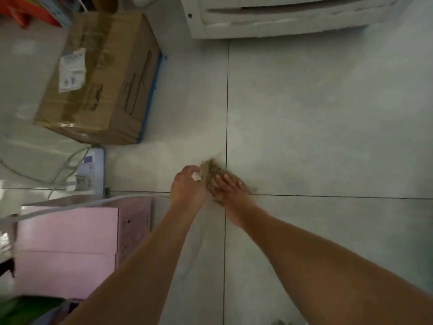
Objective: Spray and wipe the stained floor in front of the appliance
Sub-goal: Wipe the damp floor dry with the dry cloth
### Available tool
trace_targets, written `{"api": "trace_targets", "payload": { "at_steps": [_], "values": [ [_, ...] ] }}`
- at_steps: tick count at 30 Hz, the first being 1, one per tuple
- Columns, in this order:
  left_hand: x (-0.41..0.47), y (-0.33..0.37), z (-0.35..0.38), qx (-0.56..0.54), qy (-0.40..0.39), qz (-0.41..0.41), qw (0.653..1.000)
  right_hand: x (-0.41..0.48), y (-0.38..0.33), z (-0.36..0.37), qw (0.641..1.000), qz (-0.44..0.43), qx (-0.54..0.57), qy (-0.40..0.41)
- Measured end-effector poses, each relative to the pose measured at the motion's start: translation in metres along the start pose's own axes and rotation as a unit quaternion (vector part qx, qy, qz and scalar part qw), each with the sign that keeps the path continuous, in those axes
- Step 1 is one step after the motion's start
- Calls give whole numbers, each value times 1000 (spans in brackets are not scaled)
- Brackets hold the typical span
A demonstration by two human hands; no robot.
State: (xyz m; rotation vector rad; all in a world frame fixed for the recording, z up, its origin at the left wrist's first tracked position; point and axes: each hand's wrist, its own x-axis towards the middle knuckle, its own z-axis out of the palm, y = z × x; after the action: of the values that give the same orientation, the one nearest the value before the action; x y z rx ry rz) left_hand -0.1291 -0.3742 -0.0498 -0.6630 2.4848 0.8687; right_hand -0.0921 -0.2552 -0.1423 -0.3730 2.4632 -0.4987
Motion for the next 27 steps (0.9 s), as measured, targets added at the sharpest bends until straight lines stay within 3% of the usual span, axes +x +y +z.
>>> {"api": "trace_targets", "payload": {
  "at_steps": [4, 8, 14, 17, 20, 23, 25, 27],
  "values": [
    [13, 7, 4, -27, -18, 75, 997, -33, -34, 61, 998, -50, 13, 22],
    [-2, 56, 7, -102, -40, 148, 983, -54, -27, 70, 999, -22, 10, 48],
    [-95, 115, 52, -155, -121, 245, 949, -110, 20, 59, 976, 163, 75, 126],
    [-153, 122, 92, -105, -225, 267, 931, -143, 16, 61, 948, 228, 153, 160],
    [-186, 124, 108, -7, -302, 305, 903, -174, 28, 102, 938, 217, 151, 223],
    [-201, 120, 107, 57, -300, 330, 893, -199, 48, 131, 947, 205, 119, 219],
    [-210, 113, 111, 72, -303, 321, 894, -209, 74, 124, 957, 163, 107, 217],
    [-218, 104, 109, 70, -307, 304, 899, -207, 124, 108, 949, 177, 66, 253]
  ]
}}
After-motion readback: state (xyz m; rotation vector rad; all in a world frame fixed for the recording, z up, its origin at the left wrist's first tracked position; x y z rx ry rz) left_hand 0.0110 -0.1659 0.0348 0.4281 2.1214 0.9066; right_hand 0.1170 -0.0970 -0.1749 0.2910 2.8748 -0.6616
